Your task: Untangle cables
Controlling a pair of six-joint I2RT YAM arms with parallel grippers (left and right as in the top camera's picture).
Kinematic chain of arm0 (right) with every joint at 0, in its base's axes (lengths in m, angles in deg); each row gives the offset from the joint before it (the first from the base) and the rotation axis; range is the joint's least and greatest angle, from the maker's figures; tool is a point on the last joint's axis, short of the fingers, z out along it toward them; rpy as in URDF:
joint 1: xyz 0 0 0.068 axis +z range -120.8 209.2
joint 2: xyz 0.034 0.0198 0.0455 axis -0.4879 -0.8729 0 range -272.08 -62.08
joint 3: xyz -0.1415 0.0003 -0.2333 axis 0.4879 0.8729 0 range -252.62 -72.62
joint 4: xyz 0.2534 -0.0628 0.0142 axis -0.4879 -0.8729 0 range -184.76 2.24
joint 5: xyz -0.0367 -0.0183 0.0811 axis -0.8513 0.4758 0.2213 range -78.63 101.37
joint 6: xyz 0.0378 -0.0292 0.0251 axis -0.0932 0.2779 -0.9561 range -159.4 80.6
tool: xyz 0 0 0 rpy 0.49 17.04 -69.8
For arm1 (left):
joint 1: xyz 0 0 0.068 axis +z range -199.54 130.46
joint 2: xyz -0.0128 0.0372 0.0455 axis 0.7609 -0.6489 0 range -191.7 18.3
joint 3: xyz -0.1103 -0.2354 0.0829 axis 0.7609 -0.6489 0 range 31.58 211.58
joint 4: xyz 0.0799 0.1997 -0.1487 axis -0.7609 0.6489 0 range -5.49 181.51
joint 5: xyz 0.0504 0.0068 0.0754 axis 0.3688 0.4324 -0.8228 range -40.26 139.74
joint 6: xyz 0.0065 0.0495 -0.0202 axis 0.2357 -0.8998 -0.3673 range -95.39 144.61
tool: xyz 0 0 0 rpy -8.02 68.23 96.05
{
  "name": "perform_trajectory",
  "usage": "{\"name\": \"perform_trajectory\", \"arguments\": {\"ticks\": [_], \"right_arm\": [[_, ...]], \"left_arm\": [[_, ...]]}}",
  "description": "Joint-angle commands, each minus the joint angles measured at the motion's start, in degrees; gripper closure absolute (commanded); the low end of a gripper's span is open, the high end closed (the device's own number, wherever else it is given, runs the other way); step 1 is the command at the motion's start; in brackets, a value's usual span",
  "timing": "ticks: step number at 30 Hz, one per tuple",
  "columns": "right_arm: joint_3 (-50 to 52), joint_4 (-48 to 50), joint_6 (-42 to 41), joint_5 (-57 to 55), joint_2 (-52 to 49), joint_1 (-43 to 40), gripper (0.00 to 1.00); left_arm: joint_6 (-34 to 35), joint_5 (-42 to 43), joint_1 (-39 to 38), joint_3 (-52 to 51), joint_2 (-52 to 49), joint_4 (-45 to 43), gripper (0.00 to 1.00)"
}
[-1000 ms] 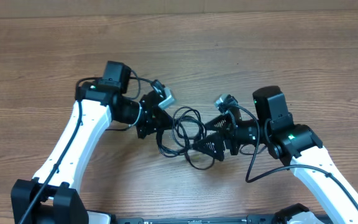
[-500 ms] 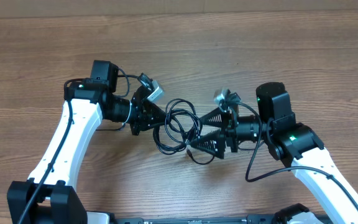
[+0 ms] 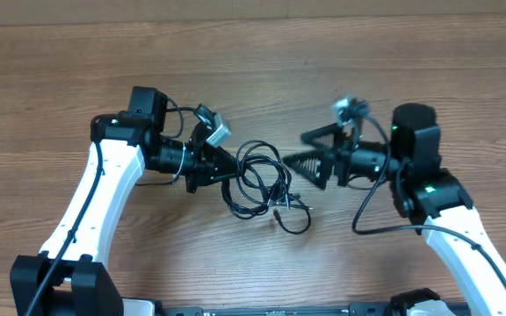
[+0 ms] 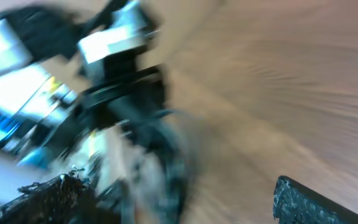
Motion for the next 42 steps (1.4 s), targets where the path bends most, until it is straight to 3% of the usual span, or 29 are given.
{"name": "perform_trajectory", "arguments": {"ticks": [1,9,20,28,42], "right_arm": [[-1.5,-0.1,-1.7,-6.4,0.8,-3.7,0.0],[-1.5,-1.7,-1.6,-5.7,0.8,-6.1,0.08],[-1.5,-1.9,0.4,5.4,0.8,-5.9,0.07],[-1.5,-1.7,2.2,5.7,0.8,-0.8,0.06],[-1.5,10.6,-2.4,11.4,0.8,3.1,0.07]], "left_arm": [[-6.9,8.9,0.3,0.2,0.7,1.6,0.96],[-13.4,16.4,0.3,0.2,0.7,1.9,0.96],[-13.3,19.5,0.3,0.2,0.7,-1.0,0.96],[-13.1,21.2,0.2,0.2,0.7,-3.0,0.96],[-13.1,19.8,0.1,0.2,0.7,-3.0,0.96]]}}
